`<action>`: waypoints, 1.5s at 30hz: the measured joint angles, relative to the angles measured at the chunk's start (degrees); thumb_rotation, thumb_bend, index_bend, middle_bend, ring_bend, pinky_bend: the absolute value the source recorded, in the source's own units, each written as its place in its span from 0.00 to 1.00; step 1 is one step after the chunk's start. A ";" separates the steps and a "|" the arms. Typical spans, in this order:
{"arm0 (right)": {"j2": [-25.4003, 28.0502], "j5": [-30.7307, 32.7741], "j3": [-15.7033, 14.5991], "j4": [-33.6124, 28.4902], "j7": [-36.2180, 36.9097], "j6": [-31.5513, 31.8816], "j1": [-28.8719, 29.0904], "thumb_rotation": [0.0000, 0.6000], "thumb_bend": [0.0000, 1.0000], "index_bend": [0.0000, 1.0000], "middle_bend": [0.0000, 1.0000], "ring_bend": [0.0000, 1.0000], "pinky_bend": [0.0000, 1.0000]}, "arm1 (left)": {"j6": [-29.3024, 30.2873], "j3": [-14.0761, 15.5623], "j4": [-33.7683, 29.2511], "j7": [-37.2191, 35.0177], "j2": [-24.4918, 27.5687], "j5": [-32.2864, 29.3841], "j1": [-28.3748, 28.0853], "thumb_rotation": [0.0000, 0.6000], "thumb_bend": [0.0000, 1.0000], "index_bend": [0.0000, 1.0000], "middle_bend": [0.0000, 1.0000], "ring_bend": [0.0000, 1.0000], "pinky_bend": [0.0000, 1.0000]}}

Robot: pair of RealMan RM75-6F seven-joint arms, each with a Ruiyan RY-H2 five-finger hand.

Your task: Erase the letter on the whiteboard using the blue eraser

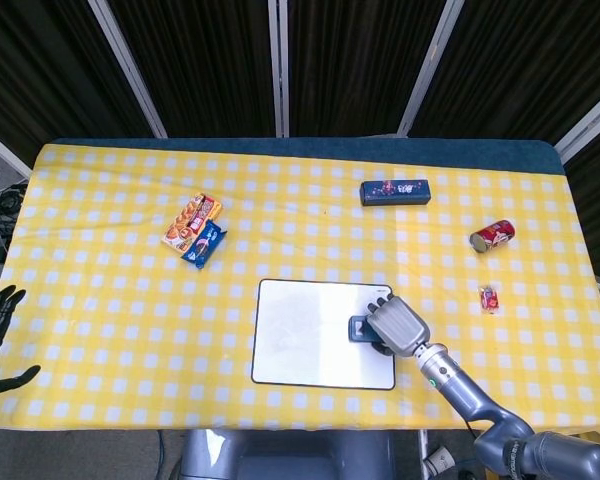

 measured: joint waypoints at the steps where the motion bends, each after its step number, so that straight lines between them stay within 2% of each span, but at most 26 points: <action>1: -0.16 0.42 0.27 0.51 0.15 -0.03 0.09 1.00 0.44 0.52 0.56 0.45 0.51 | -0.02 -0.02 -0.02 0.07 -0.02 -0.05 -0.02 1.00 0.00 0.00 0.00 0.00 0.00; 6: -0.56 1.88 1.00 1.76 0.58 -0.22 0.40 1.00 0.44 0.52 0.56 0.45 0.51 | -0.25 -0.06 -0.14 0.52 -0.17 -0.25 -0.15 1.00 0.00 0.00 0.00 0.00 0.00; 12: 0.19 1.69 0.04 0.32 0.57 -0.55 0.41 1.00 0.44 0.53 0.56 0.45 0.51 | -0.35 -0.08 -0.25 0.85 -0.29 -0.35 -0.25 1.00 0.00 0.00 0.00 0.00 0.00; 29: 3.65 -4.77 -7.21 -13.29 -3.47 -1.30 -0.18 1.00 0.44 0.53 0.56 0.46 0.51 | -0.06 0.08 -0.39 0.56 -0.13 -0.10 -0.13 1.00 0.00 0.00 0.00 0.00 0.00; 34: 4.86 -6.39 -6.99 -14.71 -2.48 0.39 -0.11 1.00 0.44 0.53 0.56 0.46 0.51 | 0.00 0.06 -0.17 -0.05 0.04 -0.18 -0.08 1.00 0.00 0.00 0.00 0.00 0.00; 39: 8.03 -8.11 -5.52 -15.21 1.52 4.99 -0.39 1.00 0.44 0.53 0.56 0.46 0.51 | 0.22 0.06 -0.21 -0.49 0.25 0.01 -0.01 1.00 0.00 0.00 0.00 0.00 0.00; 45: 11.38 -5.20 -3.44 -9.53 7.11 8.17 -1.95 1.00 0.44 0.53 0.56 0.46 0.51 | 0.58 0.30 -0.53 -0.57 0.44 0.67 0.15 1.00 0.00 0.00 0.00 0.00 0.00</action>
